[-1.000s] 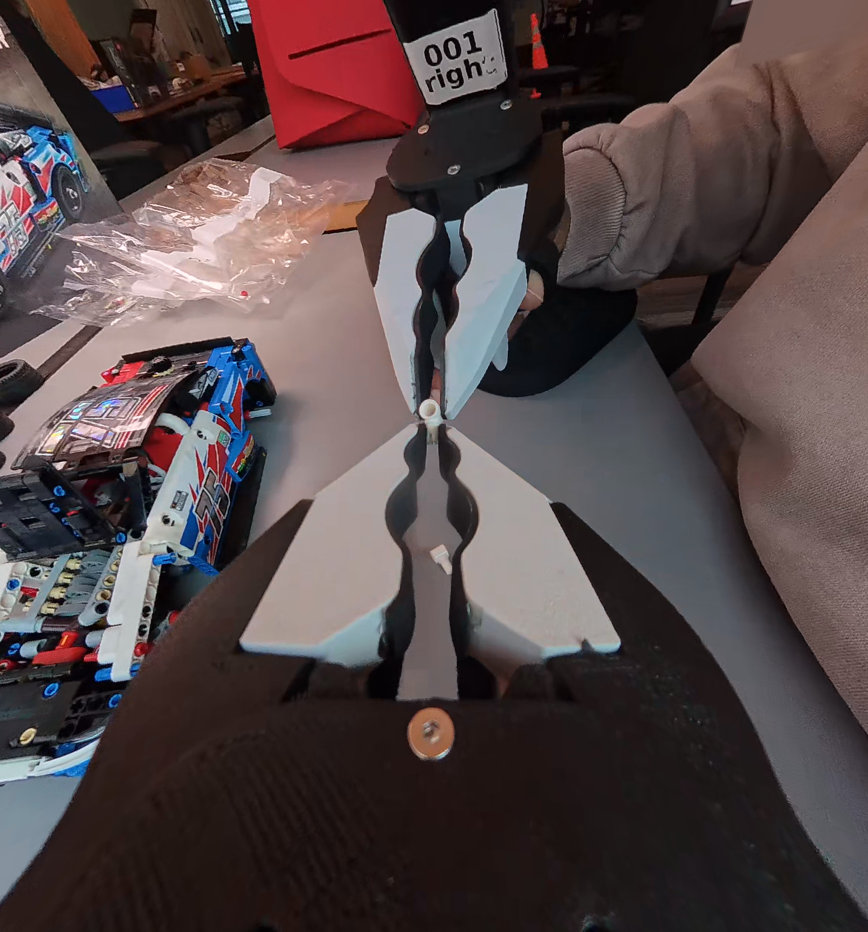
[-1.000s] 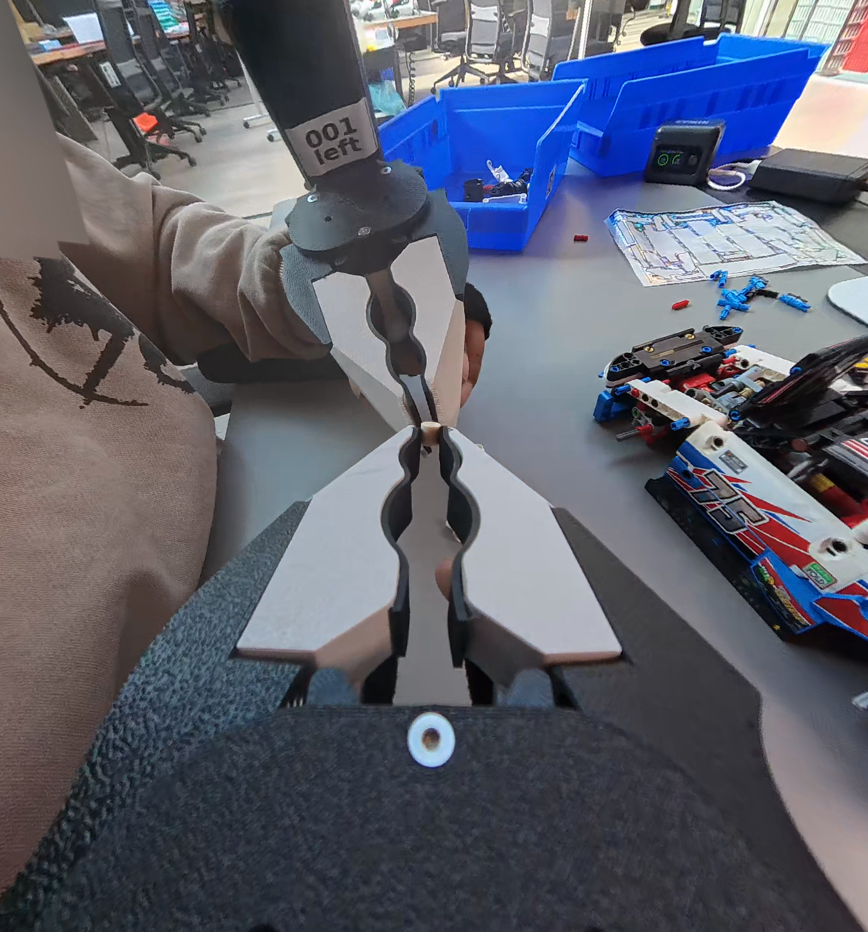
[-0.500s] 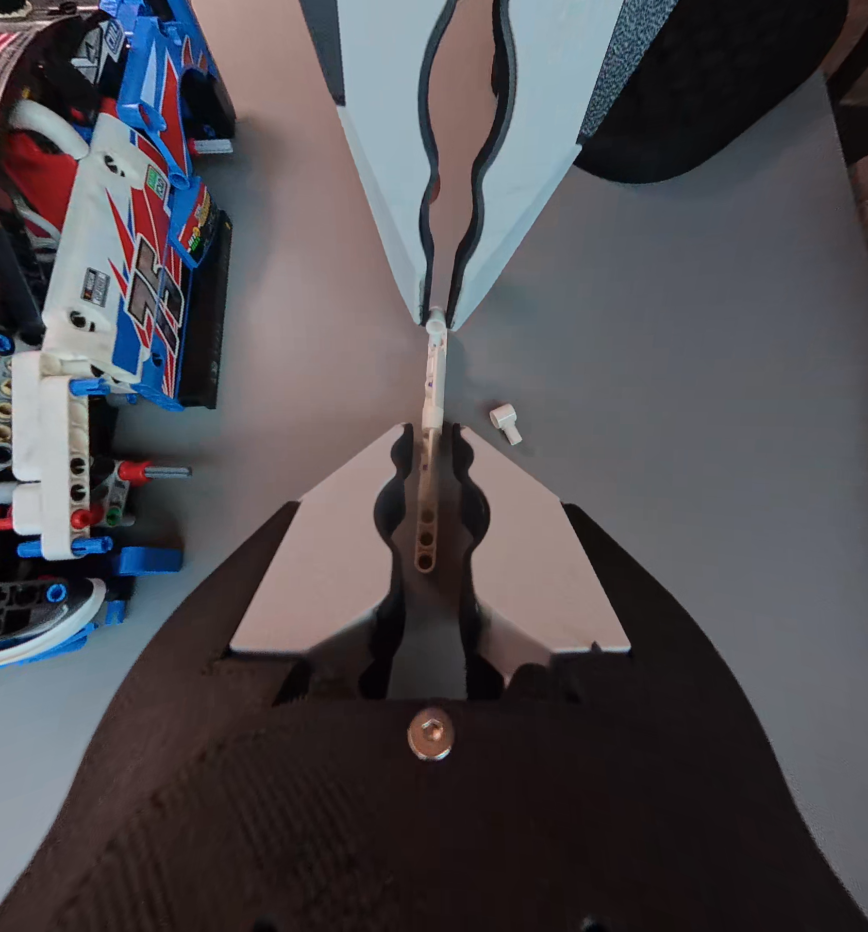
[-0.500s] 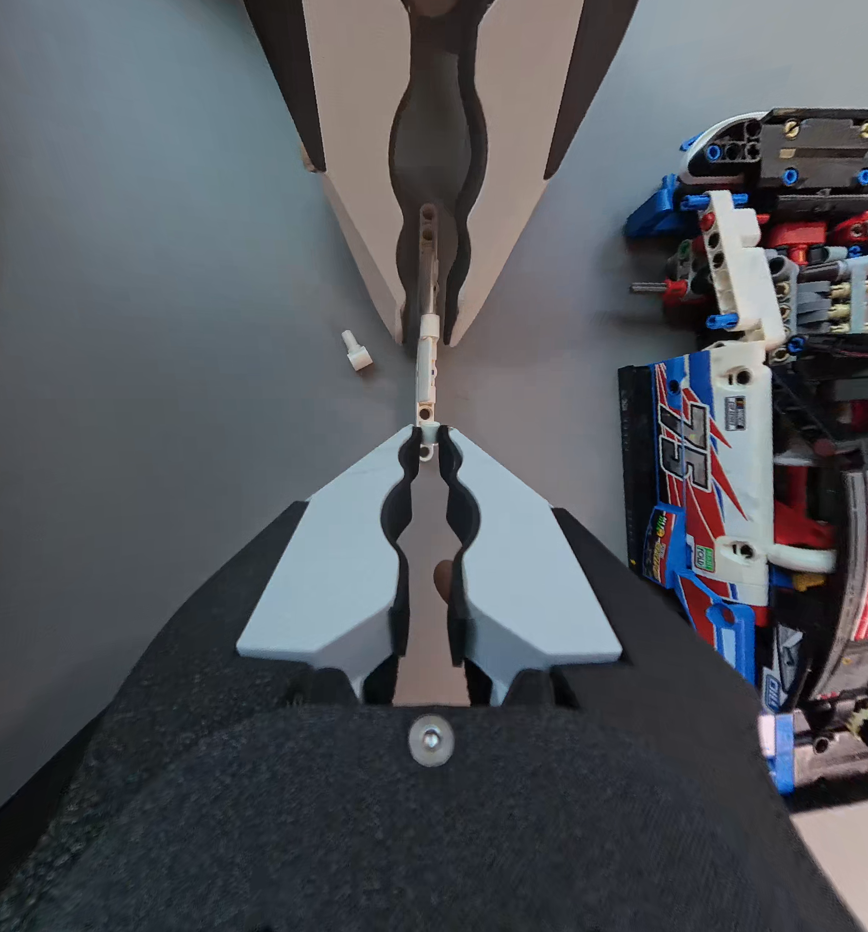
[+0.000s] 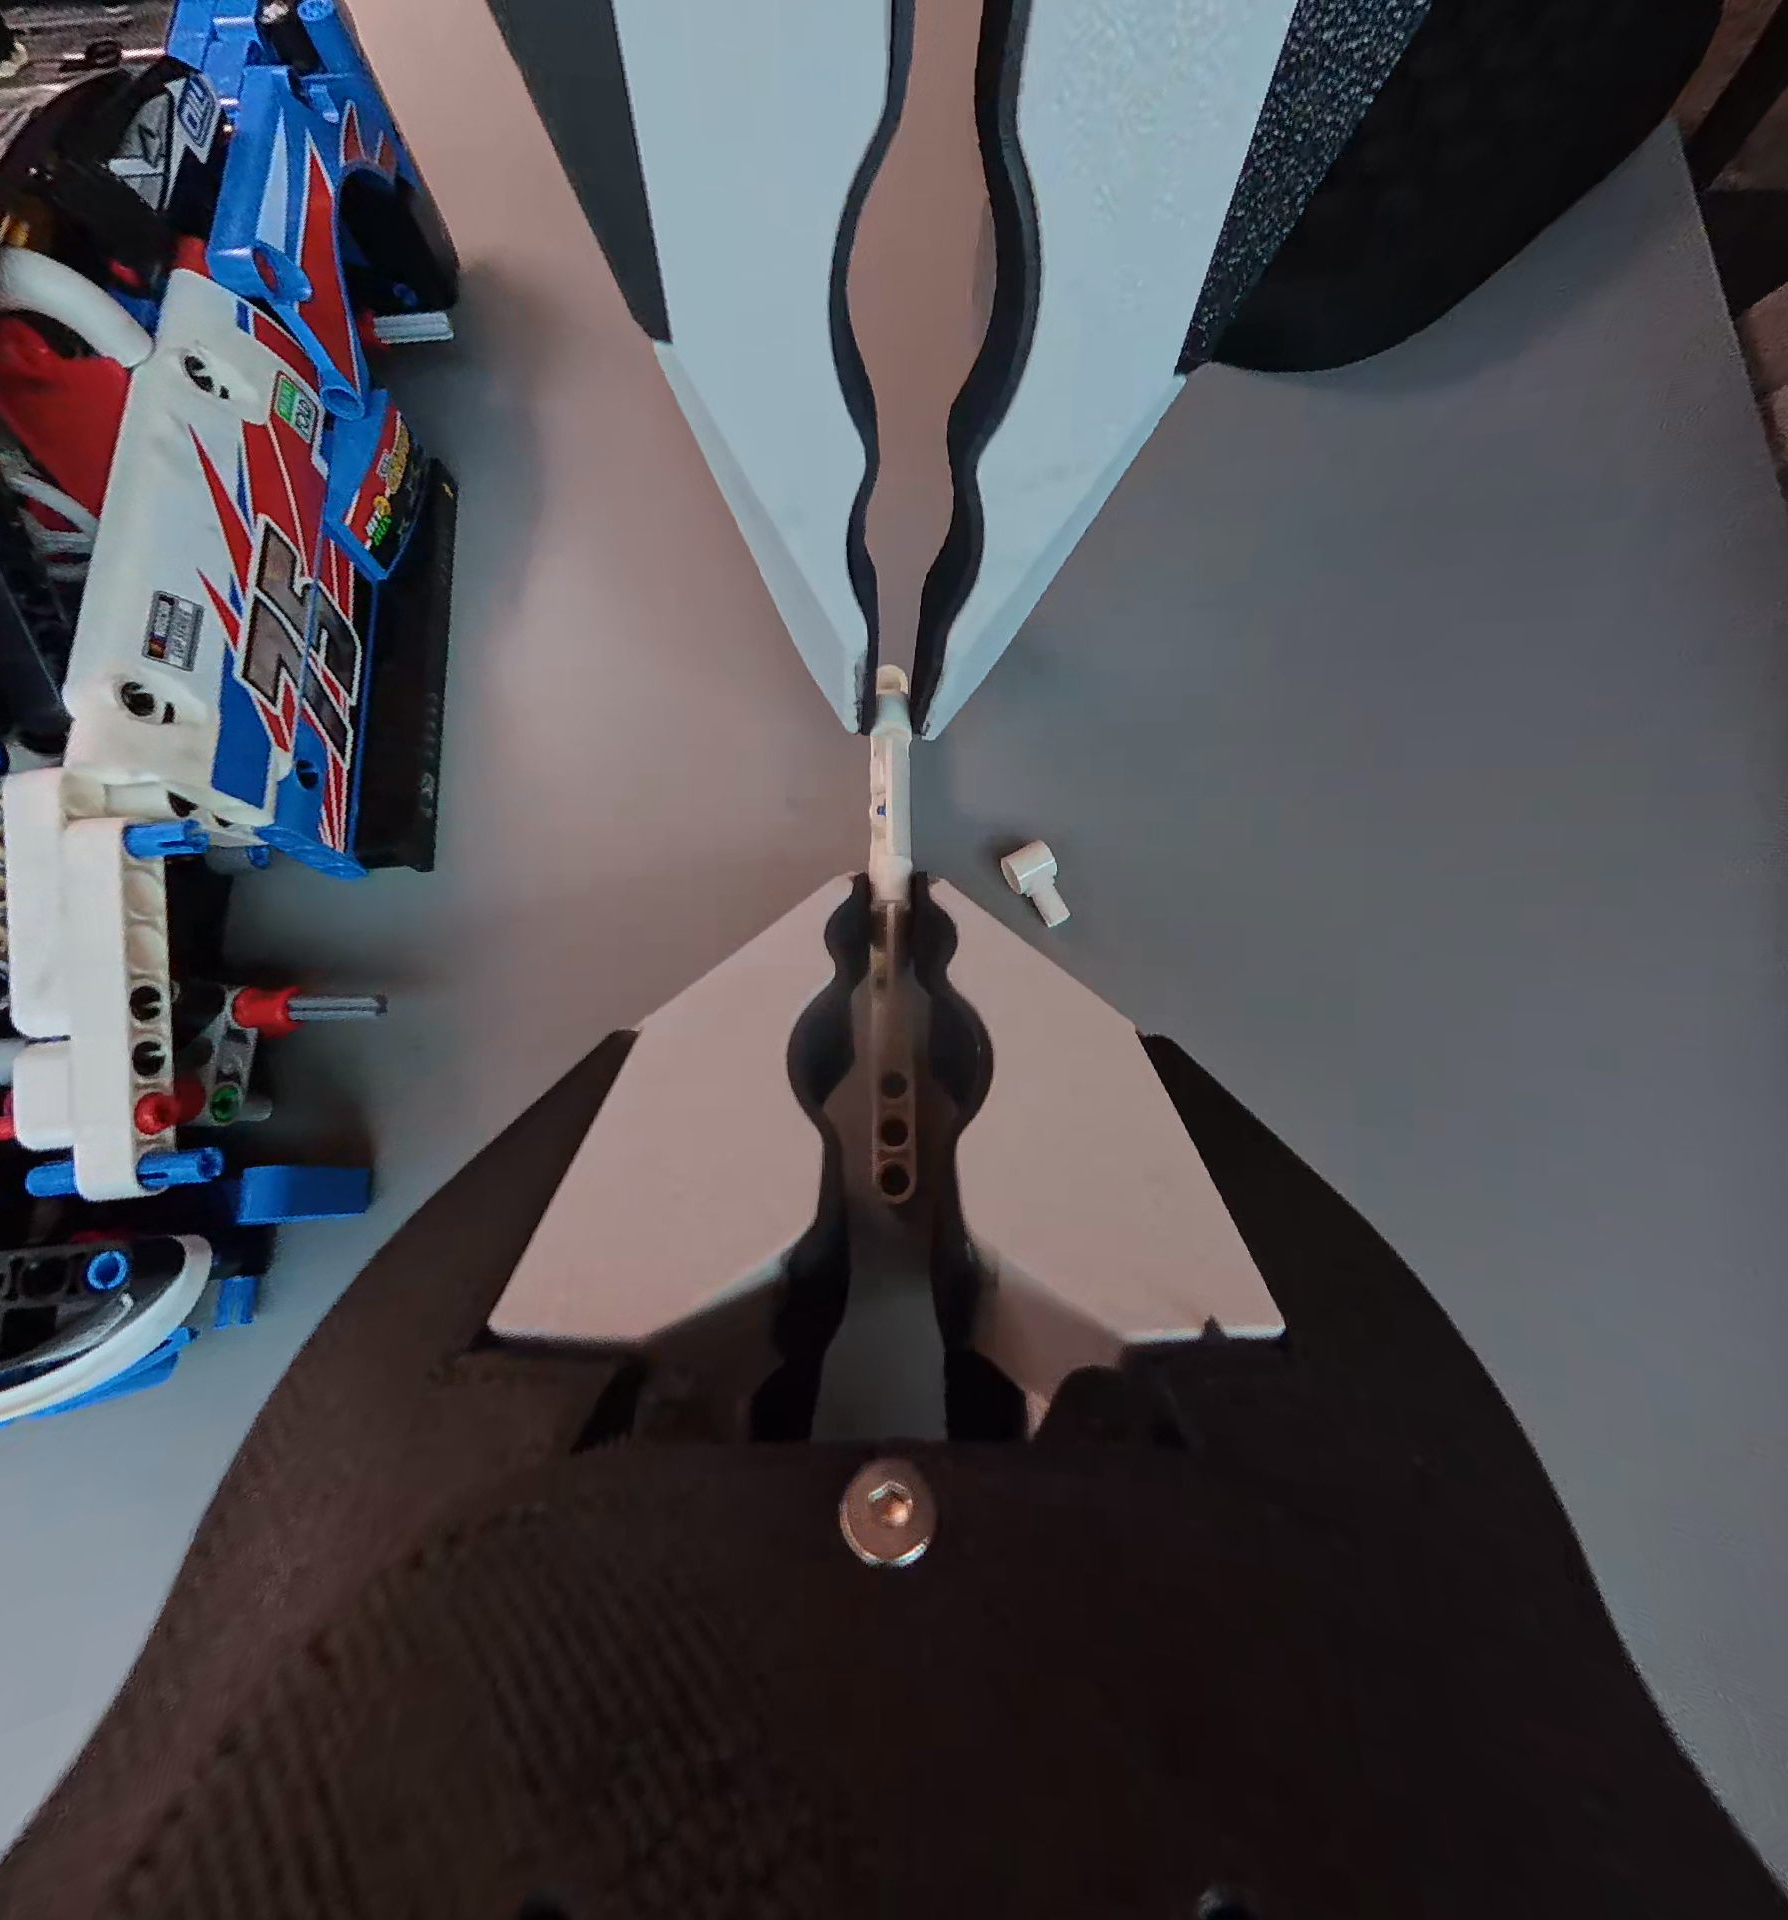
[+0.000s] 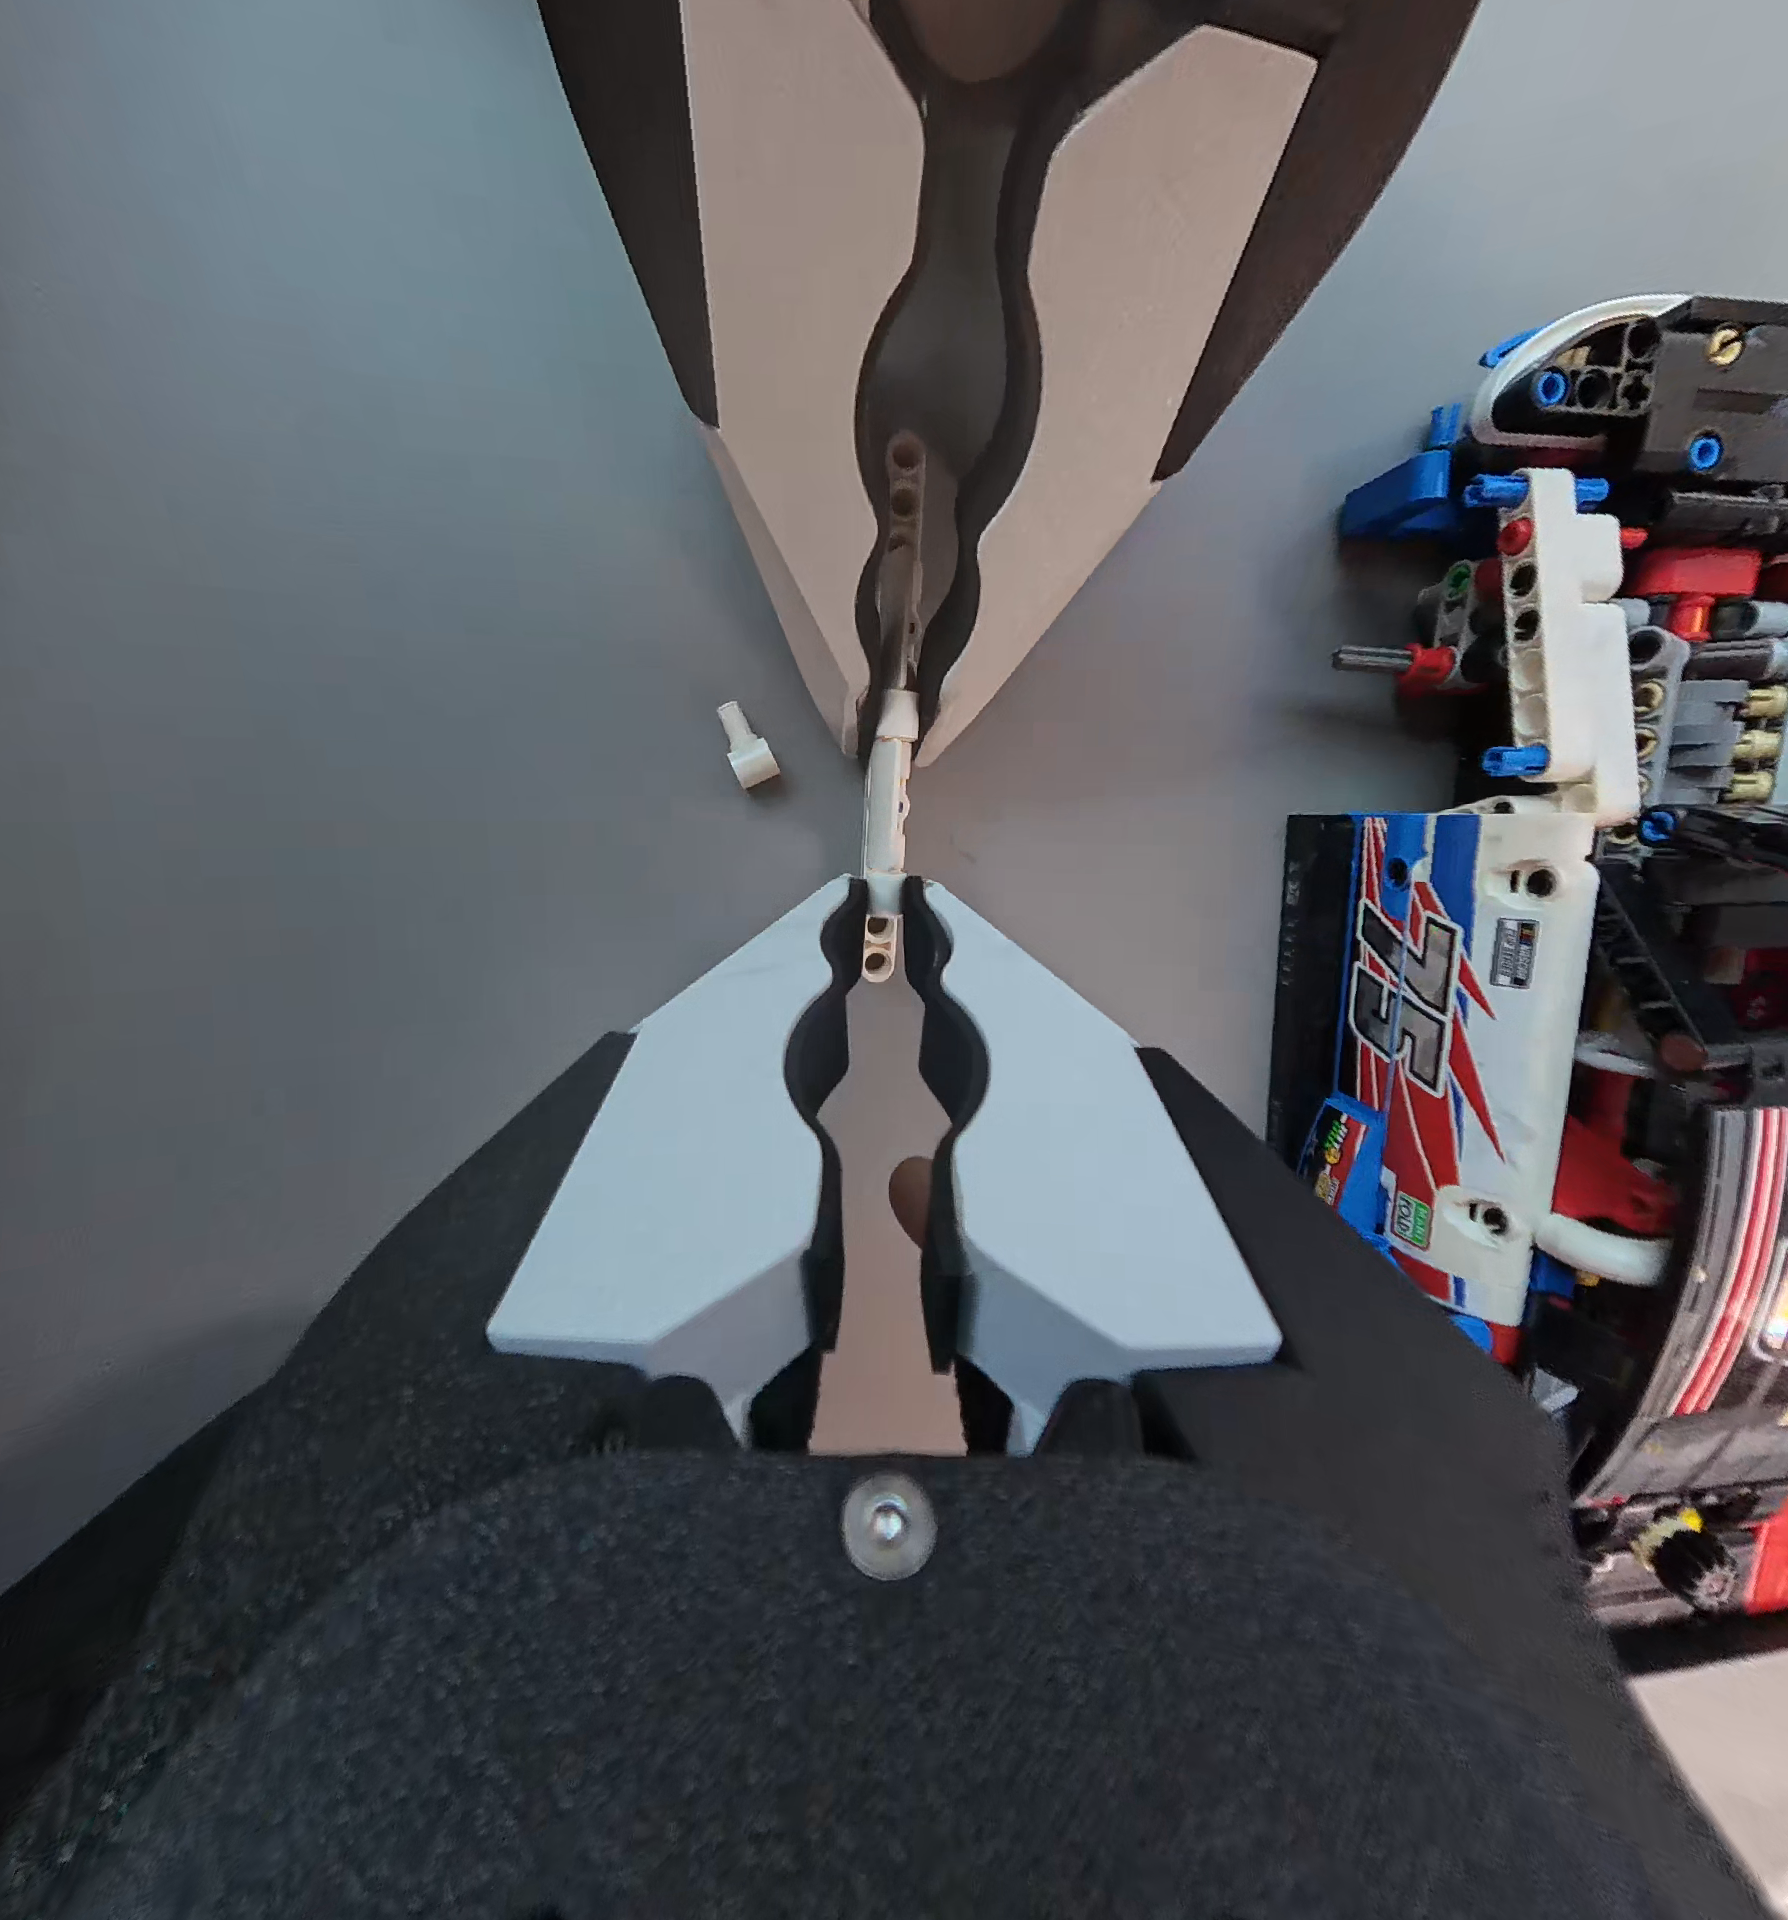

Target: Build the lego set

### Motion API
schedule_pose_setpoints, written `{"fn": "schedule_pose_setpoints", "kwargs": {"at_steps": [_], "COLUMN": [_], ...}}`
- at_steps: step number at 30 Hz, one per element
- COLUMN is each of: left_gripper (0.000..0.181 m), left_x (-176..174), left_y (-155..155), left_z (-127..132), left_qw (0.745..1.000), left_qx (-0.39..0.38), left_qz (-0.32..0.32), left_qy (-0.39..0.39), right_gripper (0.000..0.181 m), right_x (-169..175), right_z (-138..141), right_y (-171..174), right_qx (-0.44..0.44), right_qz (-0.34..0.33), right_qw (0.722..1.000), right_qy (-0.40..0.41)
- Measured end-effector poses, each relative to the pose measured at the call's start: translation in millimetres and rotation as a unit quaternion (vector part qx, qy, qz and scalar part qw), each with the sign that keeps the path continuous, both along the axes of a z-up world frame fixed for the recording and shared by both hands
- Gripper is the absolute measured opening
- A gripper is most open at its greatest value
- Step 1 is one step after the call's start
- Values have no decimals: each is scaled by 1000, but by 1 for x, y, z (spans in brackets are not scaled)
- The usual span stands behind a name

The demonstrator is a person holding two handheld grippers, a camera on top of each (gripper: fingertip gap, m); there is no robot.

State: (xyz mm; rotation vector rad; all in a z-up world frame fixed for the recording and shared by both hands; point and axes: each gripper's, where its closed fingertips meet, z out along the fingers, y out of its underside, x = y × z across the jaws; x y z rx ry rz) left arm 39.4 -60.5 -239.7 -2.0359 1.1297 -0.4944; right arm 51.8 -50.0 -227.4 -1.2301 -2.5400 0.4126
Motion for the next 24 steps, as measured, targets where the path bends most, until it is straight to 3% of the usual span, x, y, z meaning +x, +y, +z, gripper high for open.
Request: {"fn": "schedule_pose_setpoints", "kwargs": {"at_steps": [21,24], "left_gripper": [6,6], "left_x": [0,-2], "left_y": [0,-1], "left_z": [0,0], "left_qw": [1000,1000], "left_qx": [1,0], "left_qz": [8,8], "left_qy": [5,10], "right_gripper": [5,5], "right_x": [8,5], "right_z": [-6,-10], "right_y": [2,5], "right_qx": [16,49], "right_qz": [0,14], "right_qw": [999,999], "right_qy": [-46,-18]}}
